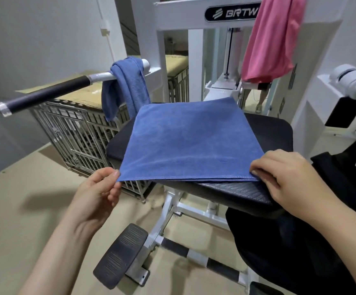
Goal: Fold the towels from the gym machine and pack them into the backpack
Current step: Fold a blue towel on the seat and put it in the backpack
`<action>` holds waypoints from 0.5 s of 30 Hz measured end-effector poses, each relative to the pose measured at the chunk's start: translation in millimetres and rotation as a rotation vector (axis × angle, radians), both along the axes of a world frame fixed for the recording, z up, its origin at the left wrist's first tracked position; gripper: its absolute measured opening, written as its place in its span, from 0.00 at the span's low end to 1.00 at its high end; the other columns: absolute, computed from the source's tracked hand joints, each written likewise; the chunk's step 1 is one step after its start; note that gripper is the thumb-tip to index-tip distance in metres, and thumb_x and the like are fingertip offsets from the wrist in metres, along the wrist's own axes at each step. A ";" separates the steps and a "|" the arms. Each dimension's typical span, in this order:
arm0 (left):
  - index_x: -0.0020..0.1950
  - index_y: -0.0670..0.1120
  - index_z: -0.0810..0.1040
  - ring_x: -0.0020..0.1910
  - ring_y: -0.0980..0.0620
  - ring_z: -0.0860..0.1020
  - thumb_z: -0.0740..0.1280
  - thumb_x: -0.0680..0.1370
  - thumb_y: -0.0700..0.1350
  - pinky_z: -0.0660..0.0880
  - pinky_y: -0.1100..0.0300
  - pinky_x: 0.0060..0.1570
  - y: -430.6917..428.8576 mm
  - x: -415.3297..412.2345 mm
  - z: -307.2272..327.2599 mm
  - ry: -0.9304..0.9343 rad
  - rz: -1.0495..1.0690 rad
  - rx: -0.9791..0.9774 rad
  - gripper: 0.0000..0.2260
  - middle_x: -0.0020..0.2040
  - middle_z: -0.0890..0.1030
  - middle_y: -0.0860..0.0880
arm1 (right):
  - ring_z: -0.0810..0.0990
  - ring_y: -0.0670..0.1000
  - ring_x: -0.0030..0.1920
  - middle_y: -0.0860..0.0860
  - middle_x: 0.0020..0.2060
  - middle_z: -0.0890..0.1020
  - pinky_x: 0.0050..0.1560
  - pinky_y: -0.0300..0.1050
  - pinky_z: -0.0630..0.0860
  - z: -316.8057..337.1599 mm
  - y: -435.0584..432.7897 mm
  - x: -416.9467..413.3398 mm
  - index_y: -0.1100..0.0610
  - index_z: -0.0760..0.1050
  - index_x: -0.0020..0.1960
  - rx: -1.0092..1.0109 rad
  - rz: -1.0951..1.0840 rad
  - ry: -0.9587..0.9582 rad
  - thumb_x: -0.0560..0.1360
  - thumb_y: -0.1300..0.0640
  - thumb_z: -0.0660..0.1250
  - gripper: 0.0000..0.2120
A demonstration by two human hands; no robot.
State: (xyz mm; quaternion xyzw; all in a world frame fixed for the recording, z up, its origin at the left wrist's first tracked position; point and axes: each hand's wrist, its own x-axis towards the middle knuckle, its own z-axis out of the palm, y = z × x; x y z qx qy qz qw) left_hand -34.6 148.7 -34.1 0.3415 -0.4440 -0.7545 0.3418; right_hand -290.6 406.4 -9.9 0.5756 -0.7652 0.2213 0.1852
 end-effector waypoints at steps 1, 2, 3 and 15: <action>0.39 0.47 0.74 0.19 0.60 0.67 0.67 0.72 0.38 0.62 0.72 0.18 1.7 3.7 -0.3 0.037 -0.031 0.023 0.05 0.25 0.71 0.50 | 0.76 0.55 0.36 0.47 0.35 0.77 0.38 0.53 0.74 0.8 1.1 1.5 0.55 0.78 0.41 0.009 0.000 -0.032 0.74 0.64 0.68 0.06; 0.38 0.48 0.74 0.19 0.60 0.64 0.68 0.70 0.40 0.60 0.72 0.18 3.1 9.0 -1.9 0.065 -0.072 0.043 0.05 0.25 0.69 0.50 | 0.76 0.53 0.37 0.46 0.35 0.76 0.39 0.51 0.73 3.3 3.3 3.3 0.54 0.77 0.41 0.018 0.008 -0.084 0.74 0.64 0.68 0.07; 0.38 0.48 0.75 0.18 0.59 0.62 0.71 0.68 0.41 0.58 0.72 0.18 4.9 14.9 -3.3 0.077 -0.125 0.045 0.06 0.25 0.68 0.49 | 0.76 0.50 0.37 0.43 0.35 0.77 0.40 0.47 0.73 7.1 6.1 4.7 0.52 0.77 0.41 0.027 0.017 -0.149 0.75 0.63 0.67 0.07; 0.43 0.48 0.83 0.27 0.63 0.73 0.67 0.77 0.40 0.69 0.69 0.30 -111.4 -68.1 52.7 -0.455 -0.010 -0.839 0.06 0.30 0.80 0.58 | 0.79 0.42 0.46 0.40 0.46 0.82 0.53 0.43 0.76 82.1 -157.9 -24.6 0.45 0.79 0.53 0.397 0.109 -0.301 0.75 0.47 0.64 0.09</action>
